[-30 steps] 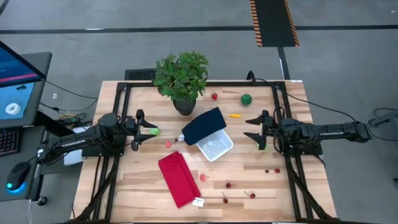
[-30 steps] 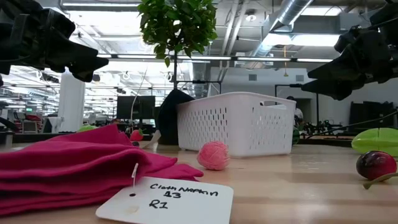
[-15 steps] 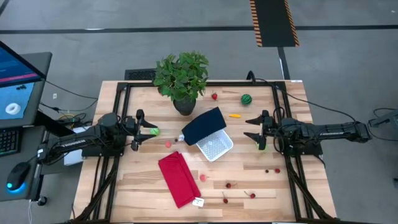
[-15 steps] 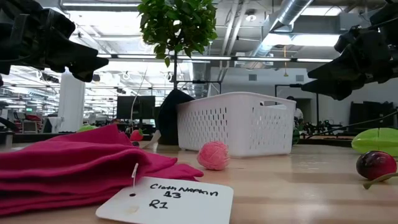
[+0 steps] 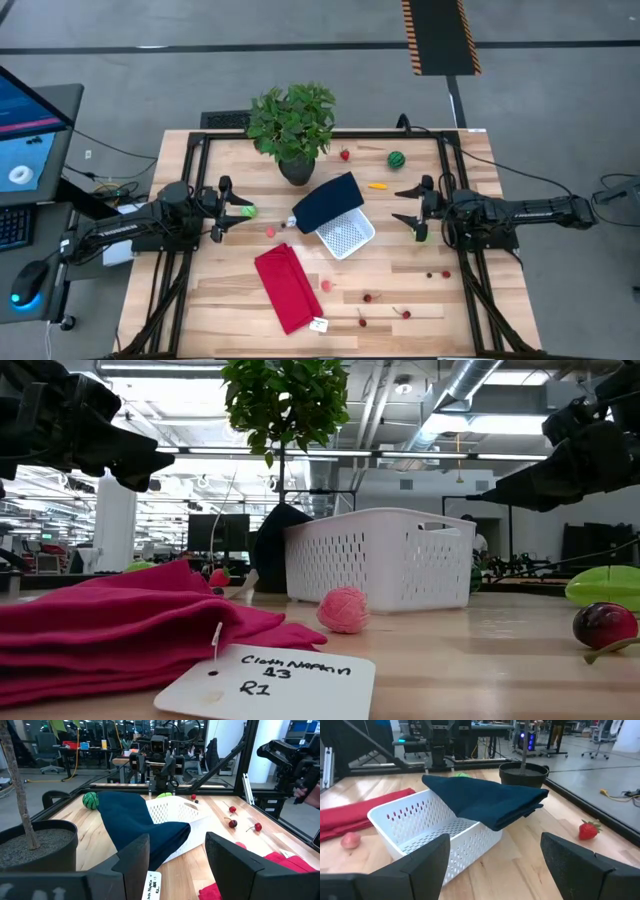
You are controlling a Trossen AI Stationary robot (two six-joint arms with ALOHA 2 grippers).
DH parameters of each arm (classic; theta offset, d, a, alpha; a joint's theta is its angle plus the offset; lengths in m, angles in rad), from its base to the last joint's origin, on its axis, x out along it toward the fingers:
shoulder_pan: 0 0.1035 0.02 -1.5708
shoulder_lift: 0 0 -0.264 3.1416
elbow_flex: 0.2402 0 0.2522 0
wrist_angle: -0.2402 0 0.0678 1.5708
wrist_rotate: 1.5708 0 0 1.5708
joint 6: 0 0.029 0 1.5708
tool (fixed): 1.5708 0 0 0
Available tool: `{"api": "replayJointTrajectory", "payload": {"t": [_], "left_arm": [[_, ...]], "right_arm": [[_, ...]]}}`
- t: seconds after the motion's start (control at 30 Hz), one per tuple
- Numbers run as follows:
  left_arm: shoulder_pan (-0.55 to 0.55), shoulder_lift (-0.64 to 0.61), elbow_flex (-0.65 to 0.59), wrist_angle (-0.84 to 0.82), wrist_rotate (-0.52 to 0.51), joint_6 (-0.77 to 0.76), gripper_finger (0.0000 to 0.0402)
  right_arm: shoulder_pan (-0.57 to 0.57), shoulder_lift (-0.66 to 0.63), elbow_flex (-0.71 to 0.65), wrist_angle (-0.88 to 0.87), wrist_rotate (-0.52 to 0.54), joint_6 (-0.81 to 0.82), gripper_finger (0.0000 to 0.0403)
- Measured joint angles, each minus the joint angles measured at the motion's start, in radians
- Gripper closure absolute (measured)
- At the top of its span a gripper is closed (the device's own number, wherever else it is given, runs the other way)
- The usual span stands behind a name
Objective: Pick and placing Produce into tupperware
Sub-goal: Put the star fruit into the bin
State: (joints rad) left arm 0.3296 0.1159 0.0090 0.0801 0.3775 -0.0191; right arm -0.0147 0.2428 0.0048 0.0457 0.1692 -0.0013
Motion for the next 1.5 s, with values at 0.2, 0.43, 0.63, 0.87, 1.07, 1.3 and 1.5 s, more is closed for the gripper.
{"api": "replayJointTrajectory", "payload": {"t": [0.2, 0.43, 0.63, 0.87, 1.07, 1.3, 1.5], "left_arm": [[0.0, 0.0, 0.0, 0.0, 0.0, 0.0, 0.0217], [0.0, 0.0, 0.0, 0.011, -0.018, 0.046, 0.0217], [0.0, 0.001, 0.0, 0.184, -0.153, -0.238, 0.0217], [-0.046, 0.003, 0.0, 0.323, -0.157, -0.246, 0.0217], [-0.16, 0.034, 0.0, 0.464, -0.234, -0.18, 0.0217], [-0.257, 0.204, 0.015, 0.594, -0.468, -0.145, 0.0217], [-0.287, 0.452, 0.144, 0.591, -0.477, -0.119, 0.0217]], "right_arm": [[0.0, -0.001, 0.0, 0.183, 0.0, 0.13, 0.0068], [0.0, -0.002, 0.0, 0.361, 0.0, 0.193, 0.0068], [0.008, -0.001, 0.0, 0.397, -0.038, 0.23, 0.0068], [0.0, -0.002, 0.0, 0.476, -0.039, 0.19, 0.0068], [0.032, 0.002, 0.032, 0.392, -0.064, 0.23, 0.0068], [0.116, 0.136, 0.18, 0.263, -0.064, 0.264, 0.0068], [0.188, 0.333, 0.421, -0.044, 0.105, 0.265, 0.0068]]}}
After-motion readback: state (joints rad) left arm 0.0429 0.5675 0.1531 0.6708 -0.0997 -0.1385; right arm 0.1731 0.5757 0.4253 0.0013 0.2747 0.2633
